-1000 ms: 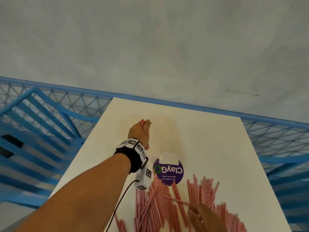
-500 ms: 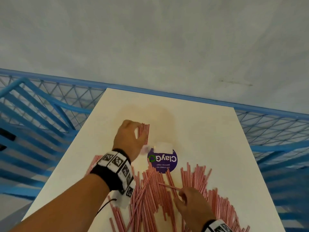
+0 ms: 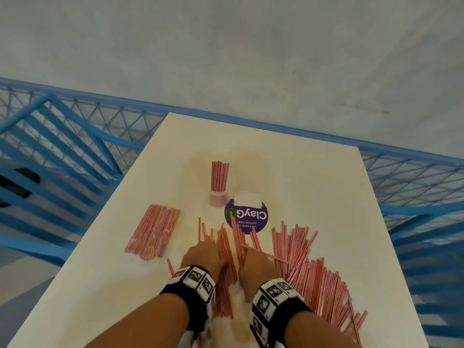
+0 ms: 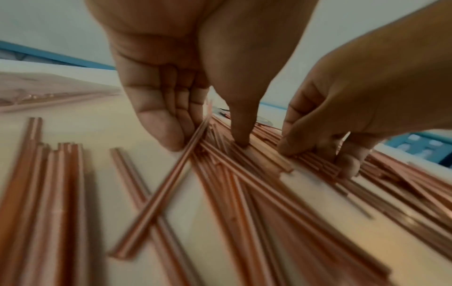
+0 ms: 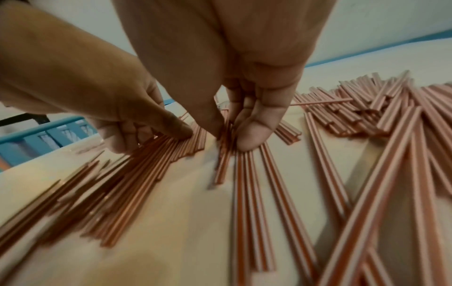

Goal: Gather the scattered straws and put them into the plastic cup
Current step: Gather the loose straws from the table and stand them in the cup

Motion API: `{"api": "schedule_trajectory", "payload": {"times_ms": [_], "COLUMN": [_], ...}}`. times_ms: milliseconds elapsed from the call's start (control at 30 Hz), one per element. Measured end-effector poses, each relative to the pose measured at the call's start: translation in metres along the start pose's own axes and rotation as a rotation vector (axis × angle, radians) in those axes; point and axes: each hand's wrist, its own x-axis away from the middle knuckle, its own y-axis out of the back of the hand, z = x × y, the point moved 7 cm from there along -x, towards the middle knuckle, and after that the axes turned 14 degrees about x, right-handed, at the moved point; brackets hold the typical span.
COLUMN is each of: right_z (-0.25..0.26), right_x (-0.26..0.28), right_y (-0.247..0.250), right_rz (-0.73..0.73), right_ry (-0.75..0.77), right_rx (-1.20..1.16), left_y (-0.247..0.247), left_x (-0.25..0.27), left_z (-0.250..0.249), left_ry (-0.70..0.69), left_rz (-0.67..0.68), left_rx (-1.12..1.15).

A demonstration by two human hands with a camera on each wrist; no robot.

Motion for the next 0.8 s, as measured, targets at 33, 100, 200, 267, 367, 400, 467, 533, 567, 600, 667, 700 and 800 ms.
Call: {"api": "schedule_trajectory", "payload": {"times_ms": [33, 100, 200, 267, 367, 400, 467, 533, 567, 600, 667, 700, 800], "right_z": [-0.001, -0.003, -0.008, -0.013, -0.025, -0.028, -0.035, -0.037, -0.037, -0.038, -0.038, -0.037, -0.027], "right_x": [-0.001, -0.002, -0.004, -0.005, 0.004, 0.007, 0.016, 0.026, 0.031, 0.035, 0.041, 0.045, 0.055], "right_y": [0.001, -0.001, -0.002, -0.002, 0.007, 0.011, 0.017, 0.022, 0.025, 0.028, 0.031, 0.033, 0.040], "right_rz": [-0.005, 0.013, 0.037, 0.051, 0.044, 0.024, 0.043, 0.103, 0.128, 0.146, 0.176, 0.189, 0.206], "right_ry": [-0.007, -0.021, -0.037, -0.033, -0.017, -0.008, -0.013, -0.004, 0.009, 0.020, 0.022, 0.020, 0.029], "right_rx": [0.008, 0.026, -0.024, -0.112, -0.220, -0.262, -0.415, -0.580, -0.634, -0.688, -0.785, -0.828, -0.988], "left_y": [-0.001, -0.002, -0.003, -0.004, -0.007, -0.007, -0.005, 0.000, 0.003, 0.006, 0.010, 0.013, 0.020], "left_x": [-0.002, -0.005, -0.009, -0.011, -0.013, -0.013, -0.012, -0.011, -0.009, -0.008, -0.005, -0.003, 0.001], "left_z": [0.000, 0.000, 0.004, 0.009, 0.015, 0.016, 0.017, 0.016, 0.016, 0.013, 0.003, -0.002, -0.014], "left_ry": [0.026, 0.065, 0.145, 0.198, 0.234, 0.235, 0.234, 0.235, 0.233, 0.218, 0.146, 0.102, 0.022], "left_rz": [-0.005, -0.010, -0.019, -0.019, -0.013, -0.016, -0.035, -0.077, -0.093, -0.105, -0.117, -0.134, -0.206], "left_rx": [0.011, 0.001, 0.037, 0.088, 0.178, 0.218, 0.292, 0.384, 0.433, 0.478, 0.563, 0.622, 0.839]}}
